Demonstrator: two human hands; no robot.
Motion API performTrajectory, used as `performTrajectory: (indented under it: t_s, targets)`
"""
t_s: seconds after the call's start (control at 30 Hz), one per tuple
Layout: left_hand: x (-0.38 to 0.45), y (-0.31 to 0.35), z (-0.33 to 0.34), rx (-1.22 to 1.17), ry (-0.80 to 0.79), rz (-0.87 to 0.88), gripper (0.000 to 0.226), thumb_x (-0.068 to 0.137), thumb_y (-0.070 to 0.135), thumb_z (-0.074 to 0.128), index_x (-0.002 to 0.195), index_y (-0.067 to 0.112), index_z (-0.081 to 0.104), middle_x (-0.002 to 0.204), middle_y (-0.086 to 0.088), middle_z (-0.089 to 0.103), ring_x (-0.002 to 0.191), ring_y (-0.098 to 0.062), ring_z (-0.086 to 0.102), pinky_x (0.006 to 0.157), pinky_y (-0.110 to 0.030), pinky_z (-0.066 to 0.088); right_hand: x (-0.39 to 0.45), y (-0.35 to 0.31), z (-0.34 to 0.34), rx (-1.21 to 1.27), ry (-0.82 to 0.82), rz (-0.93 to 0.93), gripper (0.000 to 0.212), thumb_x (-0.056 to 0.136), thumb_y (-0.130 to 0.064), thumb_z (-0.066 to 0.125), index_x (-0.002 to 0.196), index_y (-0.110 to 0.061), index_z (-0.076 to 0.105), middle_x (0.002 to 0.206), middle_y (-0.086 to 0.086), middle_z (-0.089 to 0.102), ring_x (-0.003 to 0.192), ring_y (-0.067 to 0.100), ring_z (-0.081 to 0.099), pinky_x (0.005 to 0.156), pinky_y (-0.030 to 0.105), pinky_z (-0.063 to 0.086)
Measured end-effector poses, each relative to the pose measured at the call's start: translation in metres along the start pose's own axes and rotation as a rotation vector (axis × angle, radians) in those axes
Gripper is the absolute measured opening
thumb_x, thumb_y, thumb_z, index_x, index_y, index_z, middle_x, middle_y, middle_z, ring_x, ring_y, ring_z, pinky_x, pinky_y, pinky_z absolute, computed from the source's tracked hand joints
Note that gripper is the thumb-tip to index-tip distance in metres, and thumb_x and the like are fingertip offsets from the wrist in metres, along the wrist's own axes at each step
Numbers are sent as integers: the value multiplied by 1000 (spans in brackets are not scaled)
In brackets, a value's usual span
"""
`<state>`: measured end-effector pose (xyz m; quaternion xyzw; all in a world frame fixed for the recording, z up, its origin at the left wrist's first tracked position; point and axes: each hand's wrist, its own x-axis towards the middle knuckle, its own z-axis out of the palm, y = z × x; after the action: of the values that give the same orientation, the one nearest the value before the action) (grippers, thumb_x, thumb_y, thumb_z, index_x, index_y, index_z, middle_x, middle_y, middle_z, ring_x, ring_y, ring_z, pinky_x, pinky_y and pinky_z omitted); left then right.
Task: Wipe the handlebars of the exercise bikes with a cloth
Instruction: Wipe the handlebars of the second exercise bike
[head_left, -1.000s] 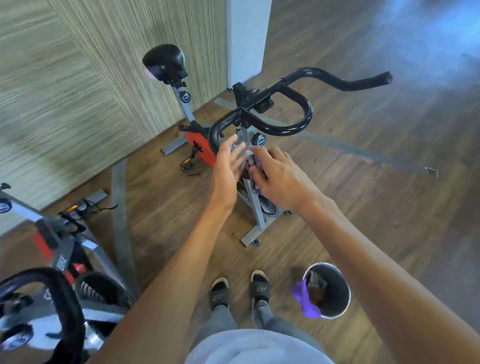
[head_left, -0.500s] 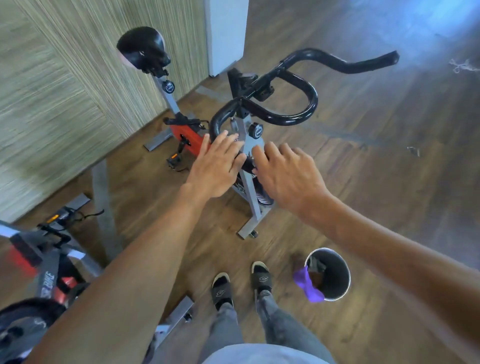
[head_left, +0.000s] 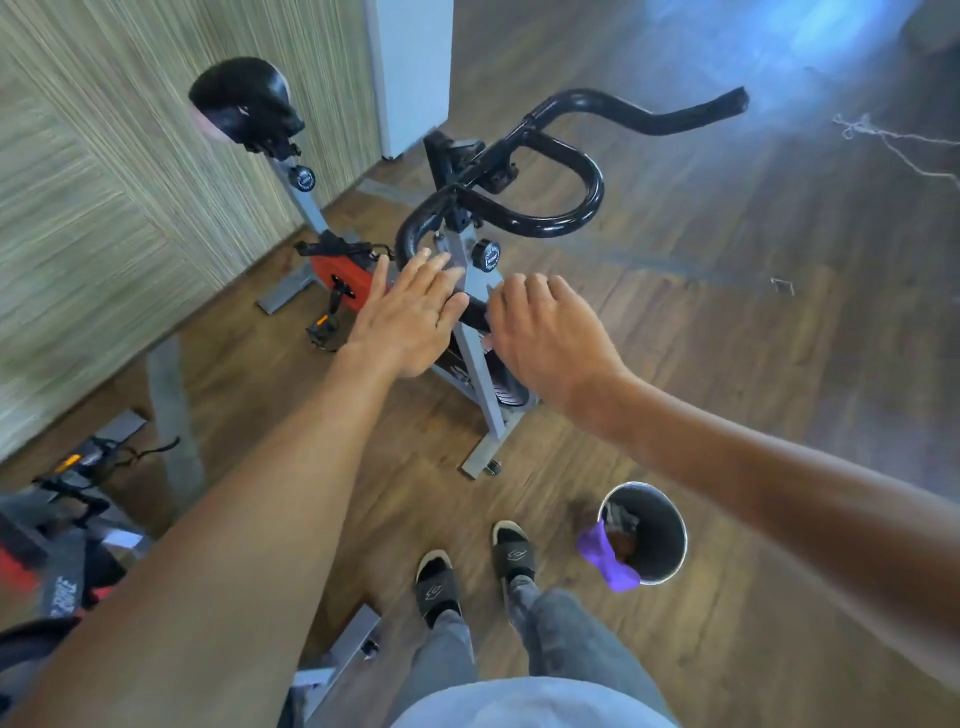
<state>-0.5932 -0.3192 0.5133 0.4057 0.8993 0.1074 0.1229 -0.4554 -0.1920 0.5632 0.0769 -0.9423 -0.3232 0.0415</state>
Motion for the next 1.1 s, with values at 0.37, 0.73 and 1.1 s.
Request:
performTrajectory:
  t_s: [0.37,0.73,1.1]
  targets:
    - [2,-19,-4,37,24,106,53,110,41,20,161,27,18,168,10,17,156,-9,5,127,-52,-3,15,-14,1,-94,-104,109,45,108,-37,41,125,4,51,109,20,58,93,32,59,81,39,52]
    - [3,-21,-5,20,20,104,53,110,39,22,161,26,18,169,8,16,156,-10,4,127,-51,-2,11,-15,-13,-212,-110,27,35,102,-9,32,132,6,44,116,22,55,100,31,59,86,37,54]
    - [2,-29,6,0,111,176,53,109,40,23,160,24,21,167,6,19,156,-13,7,127,-49,2,24,-22,2,-72,-112,164,35,108,-29,42,122,2,50,106,17,60,90,26,62,74,33,52]
